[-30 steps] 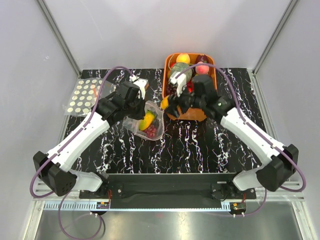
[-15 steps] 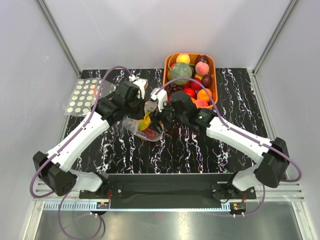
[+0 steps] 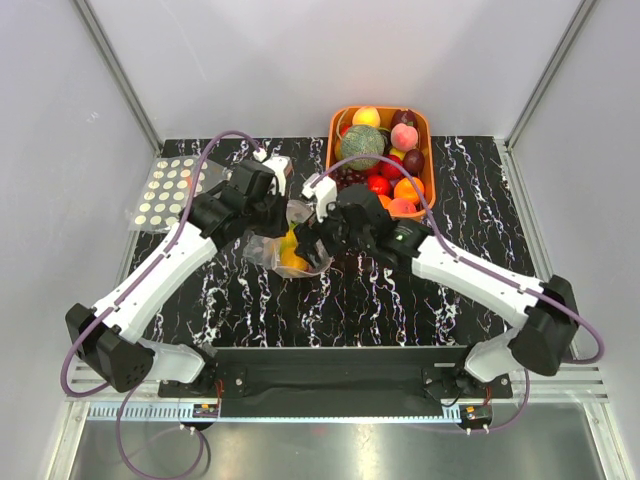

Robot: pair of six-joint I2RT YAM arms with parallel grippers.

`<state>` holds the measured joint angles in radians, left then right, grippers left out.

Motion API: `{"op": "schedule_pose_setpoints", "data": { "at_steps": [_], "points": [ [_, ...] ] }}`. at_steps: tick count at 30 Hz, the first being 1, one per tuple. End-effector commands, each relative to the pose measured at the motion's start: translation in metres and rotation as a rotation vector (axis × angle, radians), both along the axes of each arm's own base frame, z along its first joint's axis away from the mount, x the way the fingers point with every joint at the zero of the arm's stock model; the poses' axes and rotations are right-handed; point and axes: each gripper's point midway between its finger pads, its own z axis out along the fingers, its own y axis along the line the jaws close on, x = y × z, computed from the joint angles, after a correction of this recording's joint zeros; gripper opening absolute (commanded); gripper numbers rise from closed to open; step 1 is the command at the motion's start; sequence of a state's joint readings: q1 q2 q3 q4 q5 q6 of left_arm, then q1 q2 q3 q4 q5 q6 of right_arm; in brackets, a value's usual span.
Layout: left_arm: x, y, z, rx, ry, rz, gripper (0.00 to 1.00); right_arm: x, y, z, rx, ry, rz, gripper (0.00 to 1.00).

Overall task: Place the food in the zip-top bag and seal the zipper
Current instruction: Place the fake fruit in the zipper food storage bag, then pick up the fake fruit from the bin.

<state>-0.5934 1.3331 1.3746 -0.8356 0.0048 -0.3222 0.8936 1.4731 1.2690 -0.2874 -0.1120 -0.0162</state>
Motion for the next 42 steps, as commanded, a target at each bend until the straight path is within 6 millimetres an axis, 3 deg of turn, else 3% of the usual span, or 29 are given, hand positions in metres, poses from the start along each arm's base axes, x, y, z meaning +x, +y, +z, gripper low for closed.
{"op": "schedule_pose_setpoints", "data": {
  "at_steps": [1,7,8,10,11,13,14,15,17,18,20,21,22,23,24,25,26,27,28,30,31,36,42],
  "points": [
    [0.007,-0.006,0.017,-0.062,-0.052,-0.008,0.00,0.016,-0.027,0.046,0.041,-0.083,-0.166,0.96],
    [0.004,-0.009,0.014,-0.075,-0.060,-0.041,0.00,0.050,-0.072,0.049,0.021,-0.011,-0.276,0.96],
    [0.004,-0.010,0.014,-0.080,-0.061,-0.047,0.00,0.068,-0.093,0.047,0.023,0.002,-0.334,0.96],
    [0.004,-0.009,0.012,-0.078,-0.066,-0.052,0.00,0.086,-0.112,0.045,0.028,0.022,-0.394,0.96],
    [0.004,-0.010,0.013,-0.080,-0.077,-0.060,0.00,0.102,-0.133,0.044,0.033,0.031,-0.458,0.96],
    [0.004,-0.009,0.009,-0.075,-0.078,-0.063,0.00,0.122,-0.150,0.041,0.035,0.058,-0.505,0.96],
    [0.004,-0.010,0.010,-0.078,-0.086,-0.068,0.00,0.137,-0.169,0.040,0.040,0.064,-0.560,0.96],
    [0.004,-0.009,0.009,-0.076,-0.085,-0.067,0.00,0.147,-0.176,0.047,0.055,0.056,-0.584,0.96],
    [0.003,-0.009,0.008,-0.077,-0.090,-0.073,0.00,0.168,-0.191,0.039,0.056,0.079,-0.642,0.96],
    [0.003,-0.009,0.008,-0.078,-0.092,-0.071,0.00,0.183,-0.204,0.049,0.087,0.071,-0.694,0.99],
    [0.003,-0.008,0.008,-0.076,-0.097,-0.073,0.00,0.206,-0.218,0.039,0.091,0.088,-0.776,1.00],
    [0.003,-0.008,0.009,-0.076,-0.101,-0.073,0.00,0.219,-0.225,0.052,0.117,0.065,-0.806,1.00],
    [0.003,-0.007,0.009,-0.078,-0.105,-0.071,0.00,0.234,-0.230,0.038,0.103,0.086,-0.847,1.00],
    [0.002,-0.007,0.008,-0.075,-0.106,-0.071,0.00,0.245,-0.236,0.055,0.129,0.066,-0.898,1.00],
    [0.002,-0.007,0.009,-0.076,-0.109,-0.070,0.00,0.254,-0.240,0.053,0.124,0.067,-0.926,1.00],
    [0.003,-0.006,0.010,-0.076,-0.113,-0.069,0.00,0.268,-0.246,0.036,0.096,0.084,-0.969,1.00],
    [0.003,-0.006,0.010,-0.074,-0.116,-0.069,0.00,0.274,-0.249,0.032,0.093,0.099,-1.004,1.00],
    [0.003,-0.006,0.009,-0.072,-0.116,-0.068,0.00,0.284,-0.251,0.045,0.115,0.070,-1.026,1.00],
    [0.003,-0.005,0.010,-0.073,-0.117,-0.066,0.00,0.295,-0.253,0.030,0.098,0.084,-1.037,1.00],
    [0.002,-0.005,0.009,-0.072,-0.116,-0.066,0.00,0.309,-0.254,0.036,0.122,0.059,-1.063,1.00],
    [0.002,-0.005,0.008,-0.073,-0.113,-0.068,0.00,0.316,-0.256,0.023,0.110,0.069,-1.072,1.00],
    [0.001,-0.006,0.007,-0.077,-0.111,-0.073,0.00,0.341,-0.264,0.014,0.114,0.062,-1.106,1.00],
    [0.001,-0.006,0.007,-0.075,-0.114,-0.074,0.00,0.361,-0.267,-0.016,0.081,0.070,-1.129,1.00]
  ]
}}
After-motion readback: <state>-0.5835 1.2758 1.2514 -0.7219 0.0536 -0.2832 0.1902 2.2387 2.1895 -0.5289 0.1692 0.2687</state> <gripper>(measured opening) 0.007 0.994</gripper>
